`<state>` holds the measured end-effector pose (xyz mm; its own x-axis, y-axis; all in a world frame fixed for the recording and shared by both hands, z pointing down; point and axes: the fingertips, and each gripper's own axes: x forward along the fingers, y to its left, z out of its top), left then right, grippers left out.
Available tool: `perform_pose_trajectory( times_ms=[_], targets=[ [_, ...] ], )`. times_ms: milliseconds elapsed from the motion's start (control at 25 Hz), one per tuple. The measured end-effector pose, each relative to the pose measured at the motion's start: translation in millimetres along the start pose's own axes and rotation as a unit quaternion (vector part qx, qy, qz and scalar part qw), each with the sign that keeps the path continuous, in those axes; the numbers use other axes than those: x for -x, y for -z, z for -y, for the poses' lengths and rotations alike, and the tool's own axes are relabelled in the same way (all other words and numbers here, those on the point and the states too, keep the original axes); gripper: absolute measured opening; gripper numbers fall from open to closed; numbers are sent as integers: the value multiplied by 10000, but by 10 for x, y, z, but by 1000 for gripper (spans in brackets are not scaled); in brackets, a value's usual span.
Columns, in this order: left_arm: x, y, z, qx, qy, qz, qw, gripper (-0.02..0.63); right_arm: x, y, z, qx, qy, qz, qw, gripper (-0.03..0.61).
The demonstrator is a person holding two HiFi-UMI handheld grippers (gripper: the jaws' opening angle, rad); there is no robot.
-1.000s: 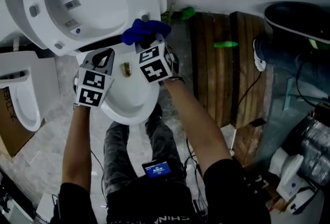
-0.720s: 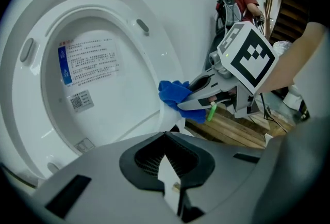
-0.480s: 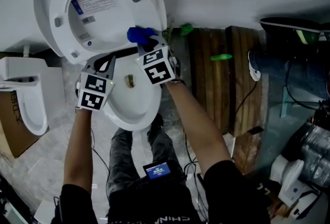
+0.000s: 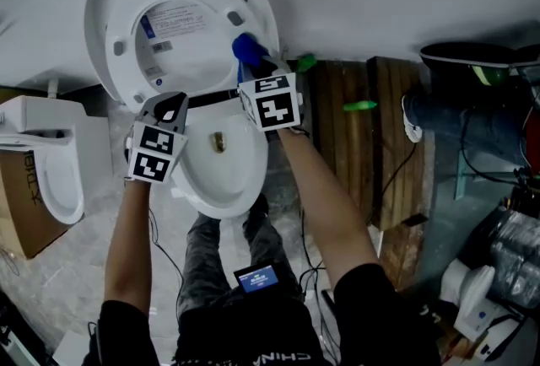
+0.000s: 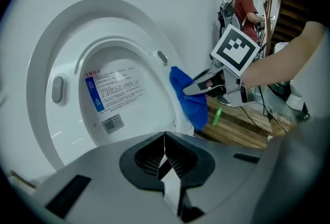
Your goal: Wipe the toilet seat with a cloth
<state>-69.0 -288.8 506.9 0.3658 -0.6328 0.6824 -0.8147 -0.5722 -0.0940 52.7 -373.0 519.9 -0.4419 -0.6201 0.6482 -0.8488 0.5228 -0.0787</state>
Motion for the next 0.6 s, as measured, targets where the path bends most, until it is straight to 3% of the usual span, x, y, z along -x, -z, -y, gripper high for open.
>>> perform_pose_trajectory(
  times_ms=[400, 600],
  targets=[
    [254, -530, -297, -153, -107, 293, 9994, 12, 215, -676, -3, 170, 218, 238, 9993, 51],
    [417, -695, -428, -166, -184, 412, 9988, 12, 323, -830, -50, 334, 348, 138, 9987, 49]
  ],
)
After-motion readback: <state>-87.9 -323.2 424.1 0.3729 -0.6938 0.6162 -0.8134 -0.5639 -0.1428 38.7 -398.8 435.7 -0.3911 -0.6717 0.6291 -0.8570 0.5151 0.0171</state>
